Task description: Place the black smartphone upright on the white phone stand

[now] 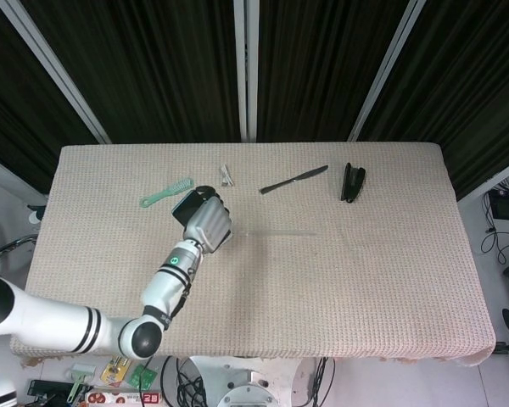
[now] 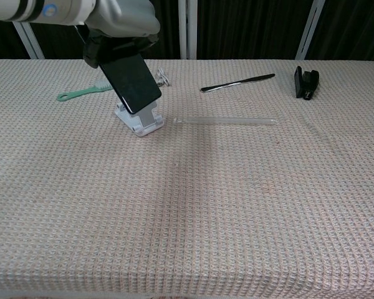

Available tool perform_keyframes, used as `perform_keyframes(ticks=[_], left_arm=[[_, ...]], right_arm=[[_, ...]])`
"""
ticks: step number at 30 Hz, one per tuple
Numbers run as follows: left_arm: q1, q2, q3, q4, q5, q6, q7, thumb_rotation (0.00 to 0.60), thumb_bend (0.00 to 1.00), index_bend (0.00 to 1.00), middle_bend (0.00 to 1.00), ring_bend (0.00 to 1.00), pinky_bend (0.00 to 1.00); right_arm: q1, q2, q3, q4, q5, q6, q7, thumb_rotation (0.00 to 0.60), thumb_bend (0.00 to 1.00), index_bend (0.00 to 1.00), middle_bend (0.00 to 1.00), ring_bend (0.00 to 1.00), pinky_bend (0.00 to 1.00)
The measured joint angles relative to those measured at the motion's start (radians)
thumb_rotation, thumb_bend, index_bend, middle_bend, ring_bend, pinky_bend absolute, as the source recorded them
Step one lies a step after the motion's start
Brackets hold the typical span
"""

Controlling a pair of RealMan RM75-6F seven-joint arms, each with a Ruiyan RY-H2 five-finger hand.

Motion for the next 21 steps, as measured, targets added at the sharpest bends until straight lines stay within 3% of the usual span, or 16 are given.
perform_keyframes(ticks=[4,21], left_arm=[[-0.017,-0.019,0.021,0.031,0.027,-0.002,-0.012,0.600,0.43,0.51,0.55,0.44,0.40],[0.024,-0.108,0.173,0.211,0.328,-0.037,-0.194,0.600,0.43,0.52,0.55,0.44,0.40]], right_arm=[[-0.001,-0.001,0.000,0.001,-0.001,0.001,0.002,0.600,0.20,0.00,0.00,0.00,0.00],[0.002,-0.019,-0.004,0.018,0.008,-0.026,-0.007,0.600,0.20,0.00,0.00,0.00,0.00]])
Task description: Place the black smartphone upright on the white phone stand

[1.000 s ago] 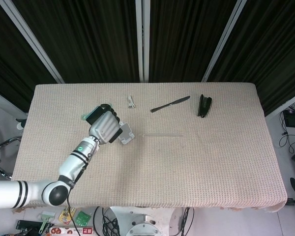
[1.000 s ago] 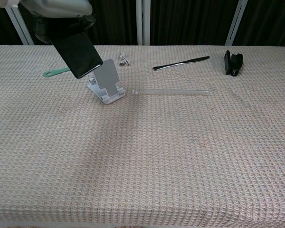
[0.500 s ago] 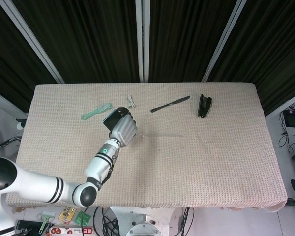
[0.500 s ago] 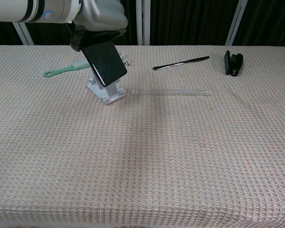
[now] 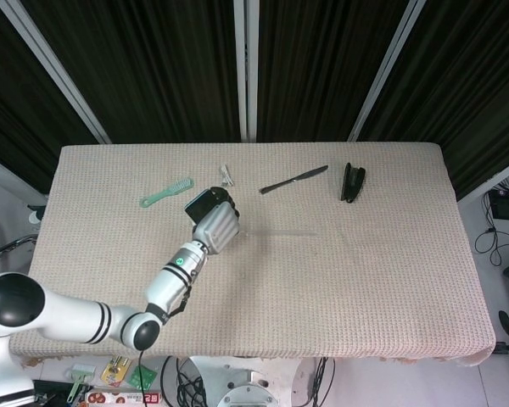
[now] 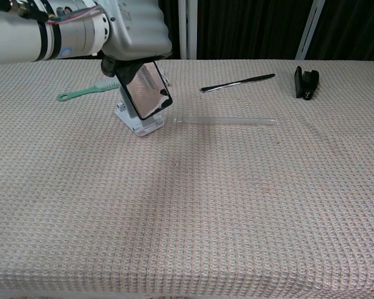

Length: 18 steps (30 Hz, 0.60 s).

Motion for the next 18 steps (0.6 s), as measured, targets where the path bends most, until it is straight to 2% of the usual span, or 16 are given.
perform_keyframes(ticks=[4,18], left_arm=[[0.016,-0.016,0.028,0.043,0.031,-0.014,-0.025,0.600,0.44,0.52,0.55,0.44,0.40],[0.025,-0.063,0.059,0.119,0.078,-0.040,-0.029,0.600,0.45,0.52,0.55,0.44,0.40]], right_arm=[[0.002,-0.003,0.004,0.005,0.007,-0.002,-0.007,0.600,0.20,0.00,0.00,0.00,0.00],[0.002,-0.007,0.013,0.015,0.022,-0.008,-0.006,0.600,0.20,0.00,0.00,0.00,0.00]])
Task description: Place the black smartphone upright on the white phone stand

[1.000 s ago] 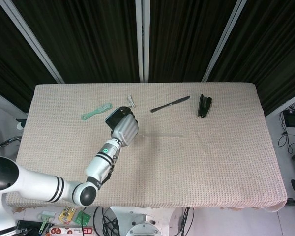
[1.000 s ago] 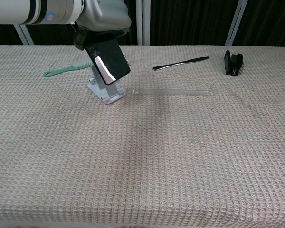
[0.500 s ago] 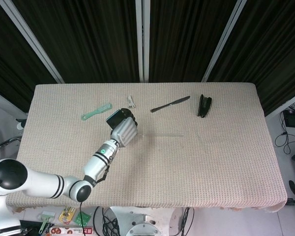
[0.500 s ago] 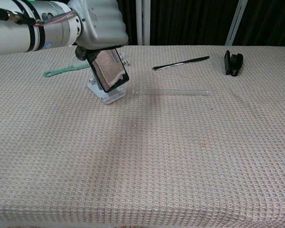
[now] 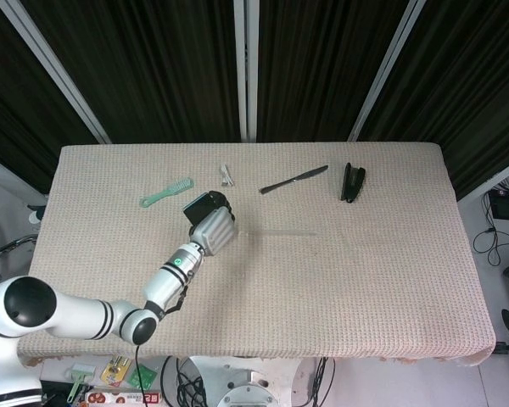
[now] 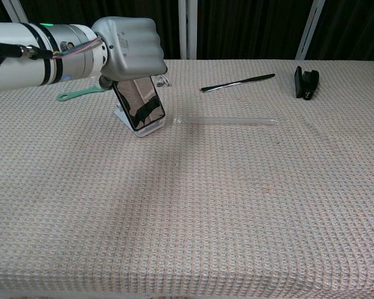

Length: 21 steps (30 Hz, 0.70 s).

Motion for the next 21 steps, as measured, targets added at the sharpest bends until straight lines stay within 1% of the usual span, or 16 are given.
perform_keyframes(ticks=[7,15,21], left_arm=[[0.003,-0.011,0.001,0.017,0.008,0.009,0.019,0.600,0.45,0.52,0.55,0.44,0.40],[-0.006,-0.025,0.011,0.044,0.007,-0.019,0.046,0.600,0.45,0.52,0.55,0.44,0.39],[-0.004,-0.031,0.016,0.061,0.026,-0.021,0.048,0.600,0.45,0.53,0.55,0.44,0.39]], right_arm=[[-0.001,0.003,0.003,0.007,0.004,-0.005,0.012,0.600,0.20,0.00,0.00,0.00,0.00],[0.000,0.005,0.005,0.011,0.009,-0.009,0.018,0.600,0.20,0.00,0.00,0.00,0.00],[-0.001,0.008,0.005,0.014,0.013,-0.015,0.025,0.600,0.20,0.00,0.00,0.00,0.00]])
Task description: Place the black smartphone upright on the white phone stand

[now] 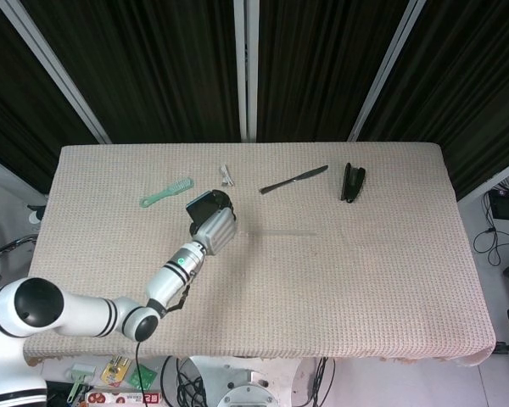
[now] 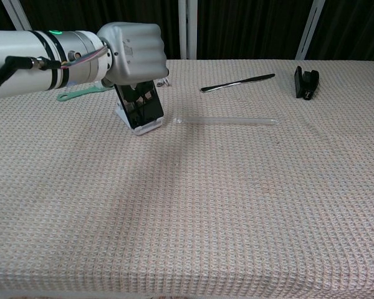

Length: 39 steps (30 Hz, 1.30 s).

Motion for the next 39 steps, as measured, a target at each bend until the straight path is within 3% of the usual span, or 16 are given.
perform_keyframes(ticks=[10,14,17,20,25,39], left_arm=[[0.009,-0.010,0.007,0.010,0.034,-0.009,-0.008,0.600,0.45,0.51,0.53,0.42,0.39],[0.013,-0.009,0.010,0.014,0.047,-0.017,-0.013,0.600,0.40,0.36,0.41,0.34,0.36],[0.014,-0.005,0.010,0.009,0.044,-0.030,-0.019,0.600,0.36,0.14,0.27,0.23,0.31],[0.015,0.000,0.008,0.004,0.047,-0.043,-0.035,0.600,0.34,0.06,0.17,0.16,0.27],[0.019,0.008,0.001,-0.002,0.052,-0.053,-0.059,0.600,0.29,0.04,0.08,0.10,0.24],[0.040,0.063,-0.002,-0.087,0.066,-0.013,-0.087,0.600,0.16,0.02,0.01,0.06,0.20]], right_arm=[[0.000,0.001,-0.004,0.000,-0.004,-0.006,0.015,0.600,0.20,0.00,0.00,0.00,0.00],[0.000,0.000,-0.003,0.003,0.000,-0.009,0.016,0.600,0.20,0.00,0.00,0.00,0.00],[0.000,-0.001,-0.002,0.005,0.002,-0.011,0.018,0.600,0.20,0.00,0.00,0.00,0.00],[0.000,0.000,-0.002,0.004,0.001,-0.010,0.019,0.600,0.20,0.00,0.00,0.00,0.00],[-0.002,0.004,0.000,-0.002,0.002,-0.005,0.017,0.600,0.20,0.00,0.00,0.00,0.00],[-0.006,0.009,0.001,-0.012,-0.005,0.007,0.010,0.600,0.20,0.00,0.00,0.00,0.00]])
